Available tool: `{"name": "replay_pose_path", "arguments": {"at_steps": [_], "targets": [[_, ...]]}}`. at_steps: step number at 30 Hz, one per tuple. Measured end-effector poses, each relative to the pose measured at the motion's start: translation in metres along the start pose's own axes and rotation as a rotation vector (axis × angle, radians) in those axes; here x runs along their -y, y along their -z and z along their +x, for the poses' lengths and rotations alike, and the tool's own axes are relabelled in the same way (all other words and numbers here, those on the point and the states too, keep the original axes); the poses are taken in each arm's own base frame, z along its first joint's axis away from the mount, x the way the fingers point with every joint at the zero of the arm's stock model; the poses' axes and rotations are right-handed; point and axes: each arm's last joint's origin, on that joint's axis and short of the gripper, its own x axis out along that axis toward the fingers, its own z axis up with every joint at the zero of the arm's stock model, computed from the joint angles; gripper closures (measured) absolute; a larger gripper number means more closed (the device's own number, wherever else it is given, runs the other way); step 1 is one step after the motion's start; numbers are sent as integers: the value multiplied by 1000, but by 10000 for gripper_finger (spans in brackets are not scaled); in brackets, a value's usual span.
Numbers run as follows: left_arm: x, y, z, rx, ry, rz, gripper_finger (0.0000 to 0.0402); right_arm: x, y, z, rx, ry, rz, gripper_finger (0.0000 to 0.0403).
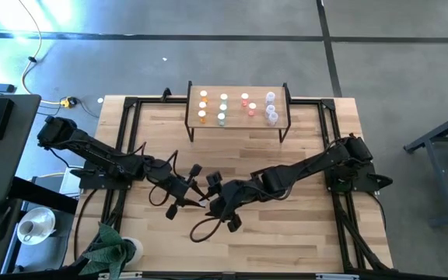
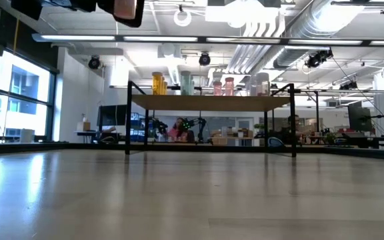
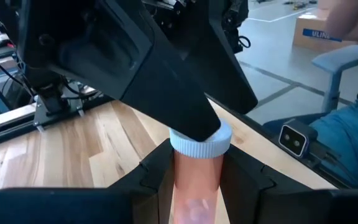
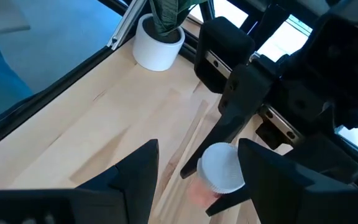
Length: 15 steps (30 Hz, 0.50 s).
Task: Pick and place medicine bottles onto shelf by color
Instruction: Put the pink pill bottle on the shelf aligned with the pink pill bottles
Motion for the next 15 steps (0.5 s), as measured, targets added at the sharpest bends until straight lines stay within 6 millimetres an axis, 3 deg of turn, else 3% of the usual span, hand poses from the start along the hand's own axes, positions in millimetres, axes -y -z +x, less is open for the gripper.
{"name": "replay_pose_path", "arguments": {"at_steps": [15], "targets": [[0,0,0,5,3,8,305,10,3,1,-14,52,-7,192]]}}
